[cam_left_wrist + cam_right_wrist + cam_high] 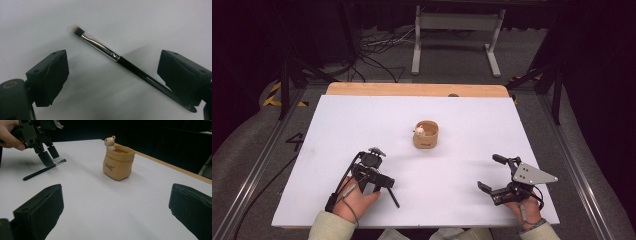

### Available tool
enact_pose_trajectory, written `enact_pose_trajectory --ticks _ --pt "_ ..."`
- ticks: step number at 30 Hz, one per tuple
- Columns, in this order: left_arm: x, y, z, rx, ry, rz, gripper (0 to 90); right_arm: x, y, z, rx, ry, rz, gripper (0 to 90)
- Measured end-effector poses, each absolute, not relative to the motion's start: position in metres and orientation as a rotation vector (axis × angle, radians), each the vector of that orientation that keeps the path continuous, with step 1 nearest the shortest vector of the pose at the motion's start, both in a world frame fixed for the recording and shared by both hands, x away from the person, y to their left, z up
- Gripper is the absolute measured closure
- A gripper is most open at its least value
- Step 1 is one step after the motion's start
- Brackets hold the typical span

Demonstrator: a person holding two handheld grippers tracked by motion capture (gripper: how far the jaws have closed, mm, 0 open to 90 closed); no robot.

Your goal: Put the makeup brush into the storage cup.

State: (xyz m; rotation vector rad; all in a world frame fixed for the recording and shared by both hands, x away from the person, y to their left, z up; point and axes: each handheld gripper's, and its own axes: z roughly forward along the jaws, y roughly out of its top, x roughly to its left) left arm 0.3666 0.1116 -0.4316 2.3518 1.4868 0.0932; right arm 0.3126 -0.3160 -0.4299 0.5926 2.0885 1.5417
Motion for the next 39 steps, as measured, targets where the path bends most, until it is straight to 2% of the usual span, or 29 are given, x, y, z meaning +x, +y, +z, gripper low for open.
enact_pose_trajectory --ticks 17,33,39 --pt "0.368 0.107 -0.438 2.41 1.488 0.124 13.3 0.312 -0.315 -0.43 0.57 2.095 1.547 0.0" --pt "0.366 0.101 -0.437 2.461 1.492 0.155 18.7 0.311 -0.313 -0.43 0.541 2.103 1.564 0.0" --pt "0.363 0.102 -0.433 2.46 1.483 0.162 33.7 0.31 -0.311 -0.429 0.52 2.108 1.563 0.0"
